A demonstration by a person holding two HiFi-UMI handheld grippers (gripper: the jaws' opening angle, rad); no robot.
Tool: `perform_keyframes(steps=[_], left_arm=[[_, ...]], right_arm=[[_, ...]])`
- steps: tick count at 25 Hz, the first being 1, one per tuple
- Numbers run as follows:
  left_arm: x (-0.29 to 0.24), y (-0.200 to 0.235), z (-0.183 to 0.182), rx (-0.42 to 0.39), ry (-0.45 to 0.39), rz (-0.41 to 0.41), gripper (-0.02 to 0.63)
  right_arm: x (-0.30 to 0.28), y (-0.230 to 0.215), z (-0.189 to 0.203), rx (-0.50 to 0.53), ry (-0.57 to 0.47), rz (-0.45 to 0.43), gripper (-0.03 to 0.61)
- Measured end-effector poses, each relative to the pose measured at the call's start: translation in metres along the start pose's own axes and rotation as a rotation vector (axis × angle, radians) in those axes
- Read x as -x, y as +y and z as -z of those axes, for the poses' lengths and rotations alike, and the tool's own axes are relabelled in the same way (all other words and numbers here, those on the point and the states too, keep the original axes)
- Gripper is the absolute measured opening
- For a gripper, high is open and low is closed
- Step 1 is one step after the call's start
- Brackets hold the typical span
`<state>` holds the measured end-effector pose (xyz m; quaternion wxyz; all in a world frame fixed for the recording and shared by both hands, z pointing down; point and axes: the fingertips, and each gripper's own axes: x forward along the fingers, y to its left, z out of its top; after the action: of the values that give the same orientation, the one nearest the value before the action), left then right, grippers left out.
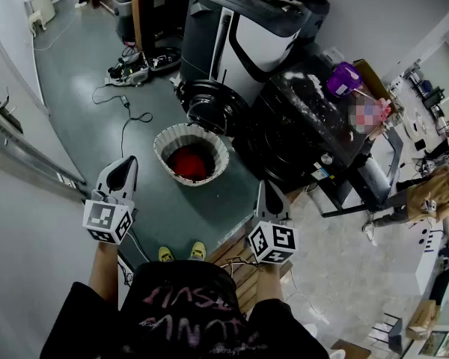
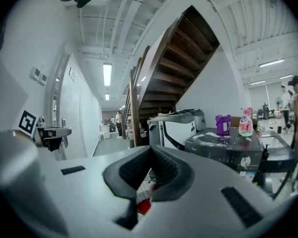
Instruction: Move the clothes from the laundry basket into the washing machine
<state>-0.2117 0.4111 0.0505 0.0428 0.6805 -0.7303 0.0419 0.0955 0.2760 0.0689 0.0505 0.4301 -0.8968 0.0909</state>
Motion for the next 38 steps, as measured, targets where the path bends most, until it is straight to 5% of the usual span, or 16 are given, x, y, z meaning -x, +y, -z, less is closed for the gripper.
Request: perform_keyframes(steps=[23, 28, 33, 38], left_arm=[[0.016, -0.008, -0.011, -0.008, -0.024, 0.014, 0.009], [0.015, -0.011, -0.012, -0.007, -0.019, 0.034, 0.154], [0.018, -0.011, -0.010, 0.008, -0.015, 0.038, 0.203], [0.023, -0.012, -0.010, 0.019, -0.014, 0.050, 0.226]], right_arm=[[0.020, 0.012, -0.012, 0.011, -0.058, 0.021, 0.035], [0.020, 0.018, -0.013, 0.010, -0.060, 0.002, 0.115], [0.022, 0.022, -0.010, 0.007, -0.058, -0.014, 0.225], [0.024, 0.027, -0.008, 0.001, -0.051, -0.024, 0.242]])
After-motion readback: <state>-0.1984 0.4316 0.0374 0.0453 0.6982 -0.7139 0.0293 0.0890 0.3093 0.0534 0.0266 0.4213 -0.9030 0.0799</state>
